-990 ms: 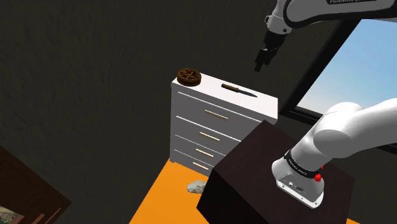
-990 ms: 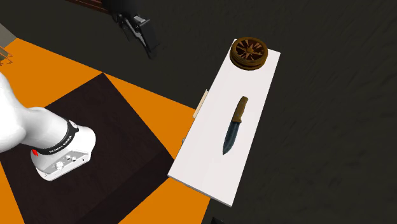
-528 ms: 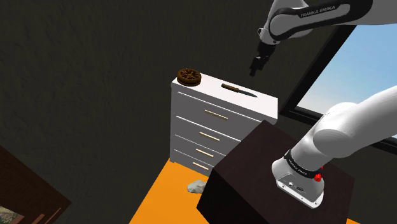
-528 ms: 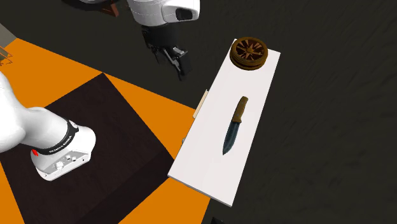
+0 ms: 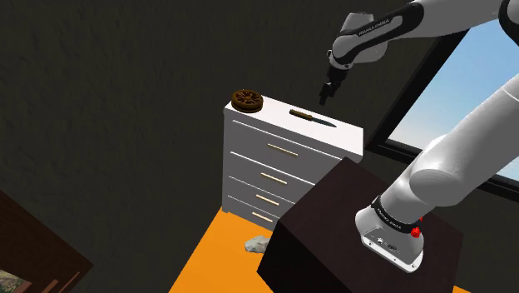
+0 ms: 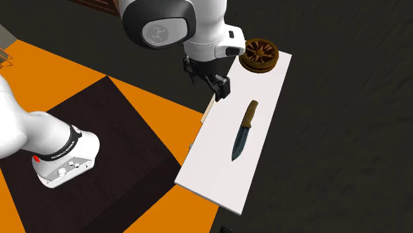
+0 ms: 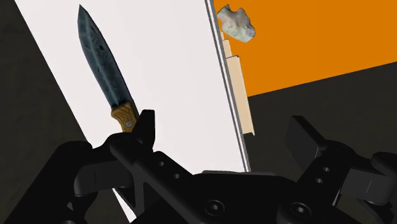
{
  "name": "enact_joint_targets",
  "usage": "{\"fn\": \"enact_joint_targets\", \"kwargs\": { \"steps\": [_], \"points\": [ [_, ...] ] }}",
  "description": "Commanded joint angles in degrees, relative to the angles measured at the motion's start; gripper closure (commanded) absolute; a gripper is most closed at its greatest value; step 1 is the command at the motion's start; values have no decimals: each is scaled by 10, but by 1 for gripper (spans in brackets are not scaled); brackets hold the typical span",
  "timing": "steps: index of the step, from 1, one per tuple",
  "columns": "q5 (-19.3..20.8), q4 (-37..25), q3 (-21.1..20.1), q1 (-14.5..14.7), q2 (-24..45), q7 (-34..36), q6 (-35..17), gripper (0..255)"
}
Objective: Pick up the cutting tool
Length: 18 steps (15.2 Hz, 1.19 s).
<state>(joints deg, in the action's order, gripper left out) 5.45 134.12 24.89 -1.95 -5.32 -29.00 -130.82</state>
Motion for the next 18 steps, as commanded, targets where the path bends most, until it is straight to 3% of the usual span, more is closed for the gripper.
{"fn": "enact_joint_targets", "kwargs": {
  "steps": [1, 5, 10, 16, 18],
  "points": [
    [-29, -21, 11, -2, 49, -37, -24, 0],
    [-97, -77, 15, -19, 149, -113, -54, 0],
    [-171, -166, -9, -64, 270, -192, -69, 0],
    [-222, -300, -47, -126, 409, -250, -63, 0],
    [-225, -306, -50, -130, 420, -253, -67, 0]
  ]
}}
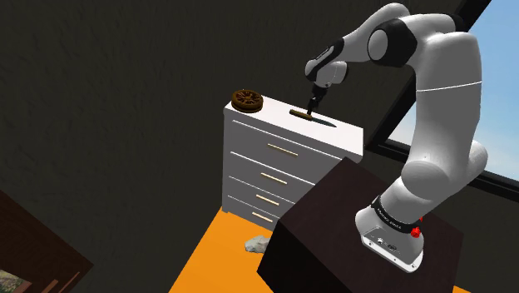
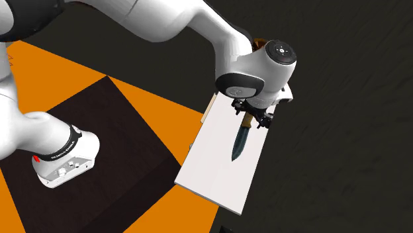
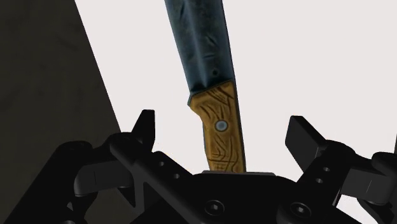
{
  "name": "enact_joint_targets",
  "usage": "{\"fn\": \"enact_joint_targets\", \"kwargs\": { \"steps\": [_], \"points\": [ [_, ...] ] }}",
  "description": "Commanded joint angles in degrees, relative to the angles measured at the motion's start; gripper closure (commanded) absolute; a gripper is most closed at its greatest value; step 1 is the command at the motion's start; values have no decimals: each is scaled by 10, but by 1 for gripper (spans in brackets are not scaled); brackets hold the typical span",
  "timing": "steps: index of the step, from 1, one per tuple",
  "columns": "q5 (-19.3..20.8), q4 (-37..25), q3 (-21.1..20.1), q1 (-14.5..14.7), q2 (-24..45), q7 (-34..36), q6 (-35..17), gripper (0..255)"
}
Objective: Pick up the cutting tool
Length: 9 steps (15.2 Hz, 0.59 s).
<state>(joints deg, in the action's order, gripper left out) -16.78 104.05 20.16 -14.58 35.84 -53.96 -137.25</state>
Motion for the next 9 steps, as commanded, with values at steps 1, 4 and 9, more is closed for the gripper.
{"fn": "enact_joint_targets", "kwargs": {
  "steps": [1, 4, 9],
  "points": [
    [-5, -6, -5, -5, 14, -5, -8, 0],
    [-12, -9, -11, -9, 32, -9, -22, 0],
    [-18, -15, -16, -14, 48, -12, -33, 255]
  ]
}}
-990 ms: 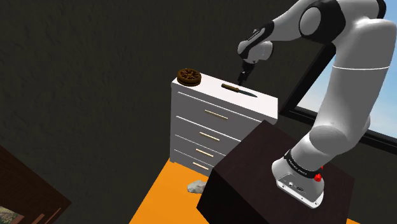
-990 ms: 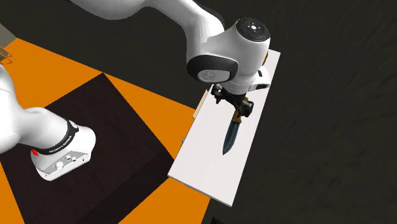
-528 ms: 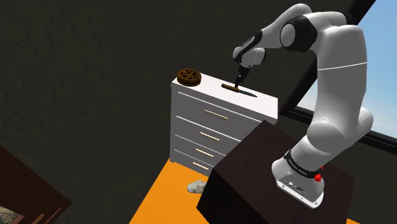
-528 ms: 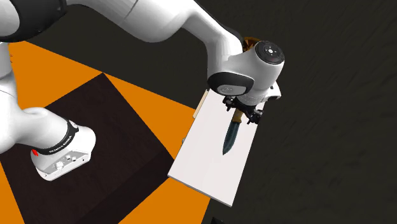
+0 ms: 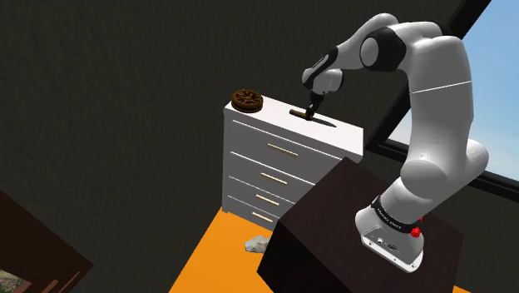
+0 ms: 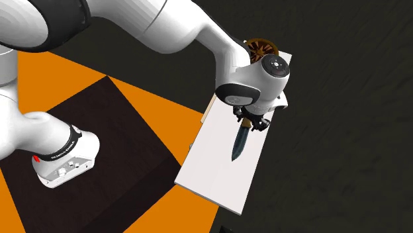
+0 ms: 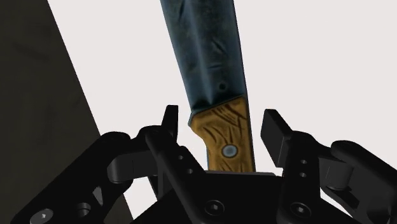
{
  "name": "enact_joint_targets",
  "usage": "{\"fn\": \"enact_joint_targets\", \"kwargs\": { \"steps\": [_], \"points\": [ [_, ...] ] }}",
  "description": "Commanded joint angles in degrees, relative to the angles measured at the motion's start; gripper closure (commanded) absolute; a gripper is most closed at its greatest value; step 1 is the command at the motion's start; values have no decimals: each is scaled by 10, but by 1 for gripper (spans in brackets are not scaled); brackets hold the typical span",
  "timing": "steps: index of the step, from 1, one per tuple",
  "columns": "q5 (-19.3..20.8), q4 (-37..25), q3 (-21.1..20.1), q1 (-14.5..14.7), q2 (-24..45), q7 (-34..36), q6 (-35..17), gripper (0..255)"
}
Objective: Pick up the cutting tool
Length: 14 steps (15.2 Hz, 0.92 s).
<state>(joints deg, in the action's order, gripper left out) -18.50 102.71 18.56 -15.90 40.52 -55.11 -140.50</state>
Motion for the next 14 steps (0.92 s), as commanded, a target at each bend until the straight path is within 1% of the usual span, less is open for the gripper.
{"fn": "enact_joint_targets", "kwargs": {
  "steps": [1, 9, 14],
  "points": [
    [0, -1, 0, 0, 2, 0, -1, 255],
    [0, 1, 0, 0, 0, 0, -1, 255],
    [10, 7, 10, 7, -29, 6, 22, 255]
  ]
}}
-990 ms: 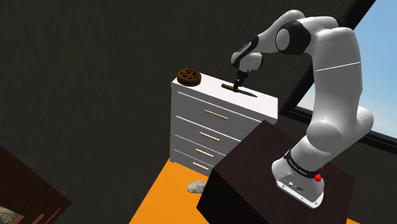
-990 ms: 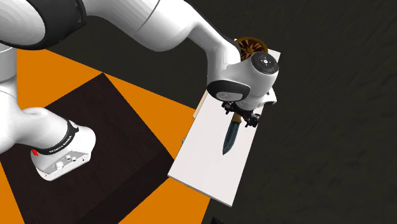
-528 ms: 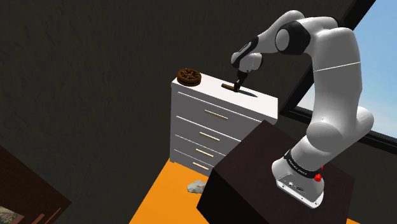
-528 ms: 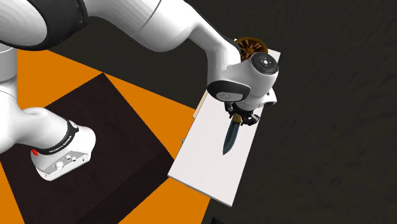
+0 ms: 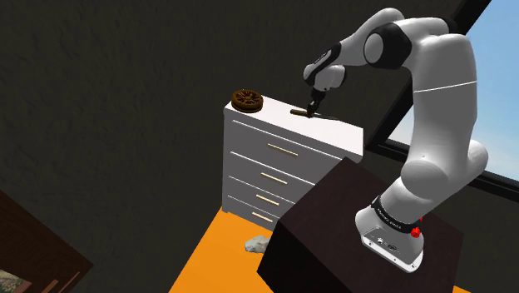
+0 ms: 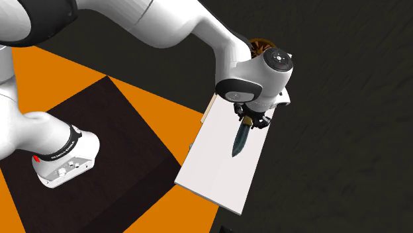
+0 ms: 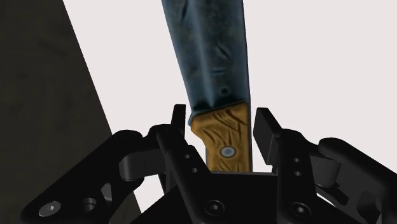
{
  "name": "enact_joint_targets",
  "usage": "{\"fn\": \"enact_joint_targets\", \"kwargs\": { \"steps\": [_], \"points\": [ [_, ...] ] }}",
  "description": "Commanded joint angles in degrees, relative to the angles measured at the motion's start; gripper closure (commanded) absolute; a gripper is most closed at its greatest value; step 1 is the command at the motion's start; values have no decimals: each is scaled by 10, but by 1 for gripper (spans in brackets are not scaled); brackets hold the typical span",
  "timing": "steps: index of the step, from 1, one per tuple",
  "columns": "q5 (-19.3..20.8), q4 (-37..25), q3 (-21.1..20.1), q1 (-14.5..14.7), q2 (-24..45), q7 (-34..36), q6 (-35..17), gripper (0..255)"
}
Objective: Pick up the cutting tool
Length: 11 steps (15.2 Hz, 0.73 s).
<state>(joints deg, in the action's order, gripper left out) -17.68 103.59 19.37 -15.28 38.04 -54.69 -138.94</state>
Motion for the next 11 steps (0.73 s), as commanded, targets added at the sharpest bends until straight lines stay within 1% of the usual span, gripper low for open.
{"fn": "enact_joint_targets", "kwargs": {
  "steps": [1, 11],
  "points": [
    [4, -1, 4, 3, -10, 3, 11, 255],
    [26, 0, 21, 15, -59, 16, 57, 255]
  ]
}}
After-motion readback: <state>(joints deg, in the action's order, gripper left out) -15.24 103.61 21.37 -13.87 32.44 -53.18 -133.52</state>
